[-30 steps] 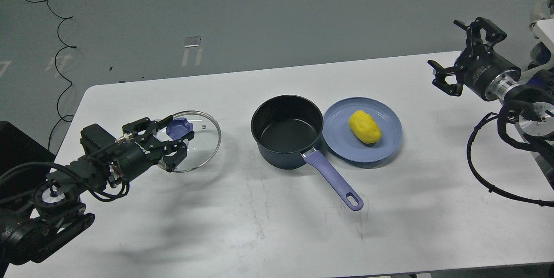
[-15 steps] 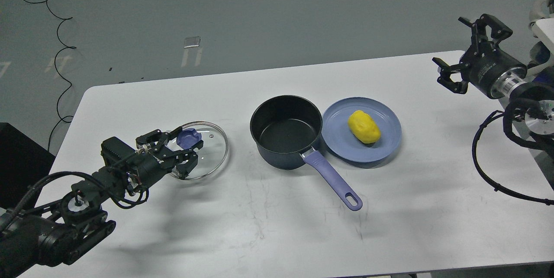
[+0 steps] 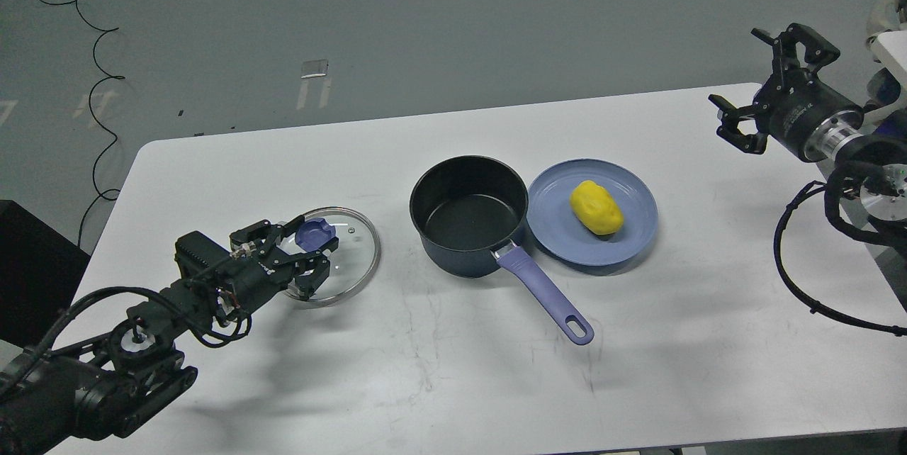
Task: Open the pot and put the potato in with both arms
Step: 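Release the lid and raise the left gripper away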
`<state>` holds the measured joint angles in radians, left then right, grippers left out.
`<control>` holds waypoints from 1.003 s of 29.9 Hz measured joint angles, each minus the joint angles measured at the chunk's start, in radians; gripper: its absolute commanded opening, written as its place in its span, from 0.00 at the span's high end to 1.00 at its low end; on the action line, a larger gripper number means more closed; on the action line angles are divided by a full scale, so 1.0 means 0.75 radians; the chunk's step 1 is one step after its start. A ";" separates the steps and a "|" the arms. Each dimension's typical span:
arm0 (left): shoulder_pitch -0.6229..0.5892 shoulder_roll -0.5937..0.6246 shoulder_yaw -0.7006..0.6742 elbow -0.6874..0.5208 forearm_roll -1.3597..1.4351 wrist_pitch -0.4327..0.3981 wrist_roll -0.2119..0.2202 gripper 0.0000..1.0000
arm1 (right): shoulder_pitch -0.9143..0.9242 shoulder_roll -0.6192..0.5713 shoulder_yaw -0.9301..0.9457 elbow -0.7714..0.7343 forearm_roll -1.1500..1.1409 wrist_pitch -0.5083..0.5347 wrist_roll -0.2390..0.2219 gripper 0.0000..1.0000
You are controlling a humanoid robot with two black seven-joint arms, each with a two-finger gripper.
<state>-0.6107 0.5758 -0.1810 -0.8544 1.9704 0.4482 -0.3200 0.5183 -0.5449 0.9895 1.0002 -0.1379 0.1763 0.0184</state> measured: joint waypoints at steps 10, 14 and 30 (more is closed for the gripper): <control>0.002 -0.015 0.008 -0.001 -0.054 0.000 -0.002 0.16 | 0.000 0.000 0.000 0.000 0.000 0.000 0.000 0.00; -0.001 -0.015 0.053 -0.003 -0.073 0.026 -0.006 0.03 | 0.001 -0.001 0.000 -0.001 0.000 -0.001 0.000 0.00; -0.294 0.195 0.012 -0.355 -1.176 -0.158 -0.193 0.02 | 0.228 -0.005 -0.285 0.006 -0.582 0.000 0.125 0.00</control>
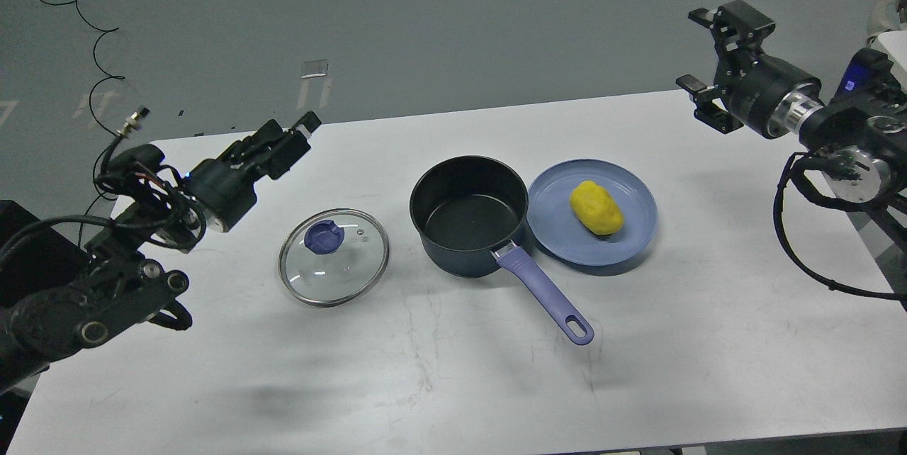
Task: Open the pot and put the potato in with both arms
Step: 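Release the lid and raise the left gripper away, then reach the right gripper down to the yellow potato on the plate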
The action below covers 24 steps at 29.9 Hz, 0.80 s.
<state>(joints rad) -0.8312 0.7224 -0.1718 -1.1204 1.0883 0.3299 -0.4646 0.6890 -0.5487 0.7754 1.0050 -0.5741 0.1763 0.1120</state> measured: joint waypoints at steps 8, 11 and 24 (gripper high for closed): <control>-0.113 -0.031 -0.207 0.005 -0.833 -0.147 0.211 0.02 | 0.171 0.002 -0.436 0.053 -0.819 -0.017 0.191 0.00; -0.120 -0.042 -0.270 0.005 -0.958 -0.154 0.310 0.02 | 0.207 0.006 -0.605 0.043 -1.049 -0.060 0.245 0.00; -0.105 -0.038 -0.394 0.005 -1.094 -0.200 0.429 0.02 | 0.257 0.177 -0.966 -0.206 -1.239 -0.257 0.280 0.04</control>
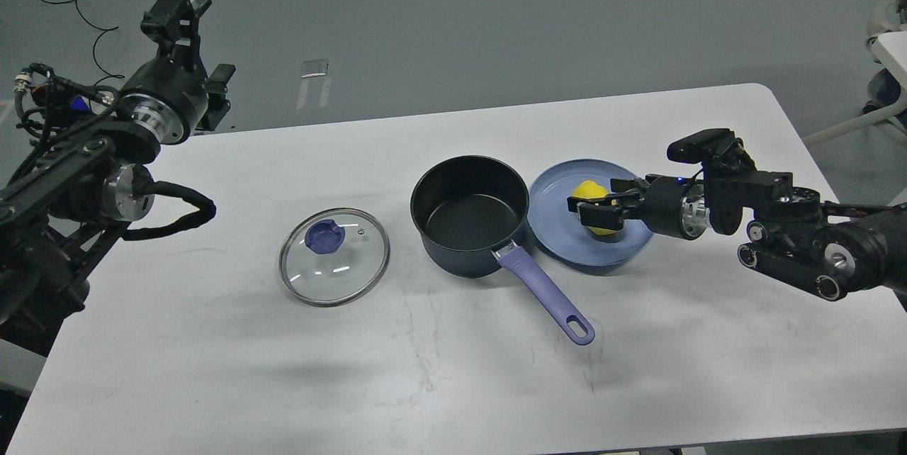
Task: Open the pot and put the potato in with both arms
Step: 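Reach the right gripper down to the yellow potato on the plate, then grasp the yellow potato with the right gripper and lift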
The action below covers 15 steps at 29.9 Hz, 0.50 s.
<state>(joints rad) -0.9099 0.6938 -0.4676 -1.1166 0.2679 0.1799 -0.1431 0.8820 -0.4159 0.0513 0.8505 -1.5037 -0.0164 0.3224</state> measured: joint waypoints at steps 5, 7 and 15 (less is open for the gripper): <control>0.007 -0.010 0.003 0.001 0.012 0.004 -0.013 0.02 | 0.010 0.042 -0.044 -0.071 -0.001 -0.010 0.000 0.16; 0.011 -0.010 0.008 0.005 0.016 0.004 -0.015 0.02 | 0.010 0.057 -0.070 -0.096 -0.002 -0.022 0.000 0.18; 0.017 -0.011 0.018 0.026 0.022 0.007 -0.018 0.02 | 0.010 0.091 -0.144 -0.150 -0.002 -0.070 0.000 0.57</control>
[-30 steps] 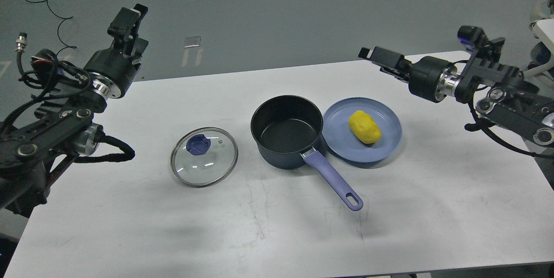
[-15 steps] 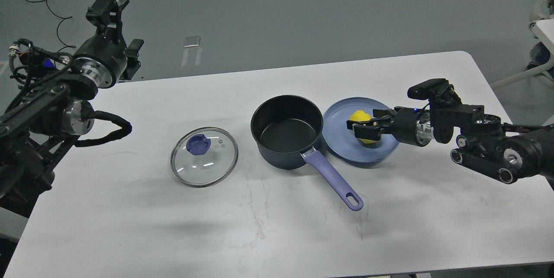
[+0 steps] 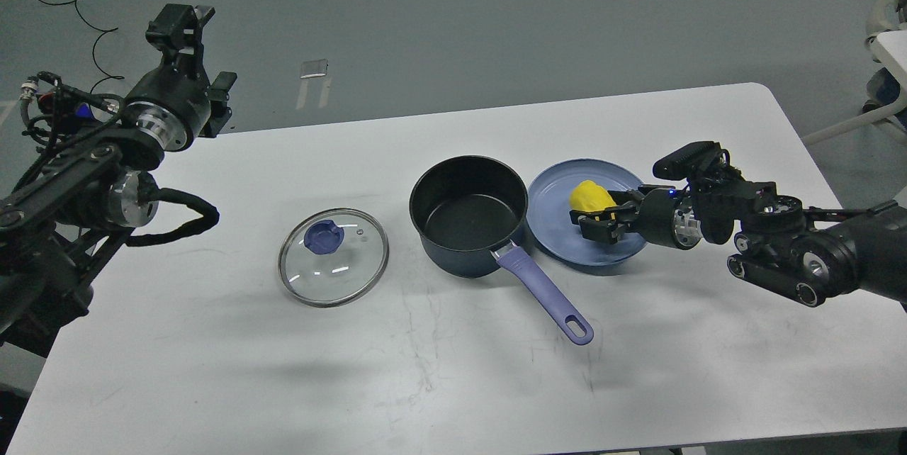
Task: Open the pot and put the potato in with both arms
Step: 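Grasp the yellow potato with the right gripper and lift, then move the potato over the pot and release it inside, then raise the open right gripper away from the pot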
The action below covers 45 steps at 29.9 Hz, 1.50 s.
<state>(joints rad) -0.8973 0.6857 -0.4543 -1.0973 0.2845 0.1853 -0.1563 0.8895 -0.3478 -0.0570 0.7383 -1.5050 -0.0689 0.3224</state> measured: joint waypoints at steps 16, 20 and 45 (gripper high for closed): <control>0.014 0.004 0.000 0.000 0.040 0.001 -0.002 0.02 | 0.207 0.070 0.012 0.059 0.025 -0.219 0.001 0.60; 0.014 0.003 0.000 -0.002 0.040 0.000 -0.002 0.02 | 0.211 0.231 -0.008 0.052 0.024 -0.251 0.023 0.56; 0.010 -0.016 -0.081 -0.023 -0.032 -0.028 0.016 0.02 | 0.229 0.312 0.466 0.178 1.000 -0.187 -0.026 0.00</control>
<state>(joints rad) -0.8902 0.6737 -0.5154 -1.1144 0.2601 0.1647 -0.1443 1.0616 -0.1134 0.2924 0.8716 -0.7550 -0.2088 0.3031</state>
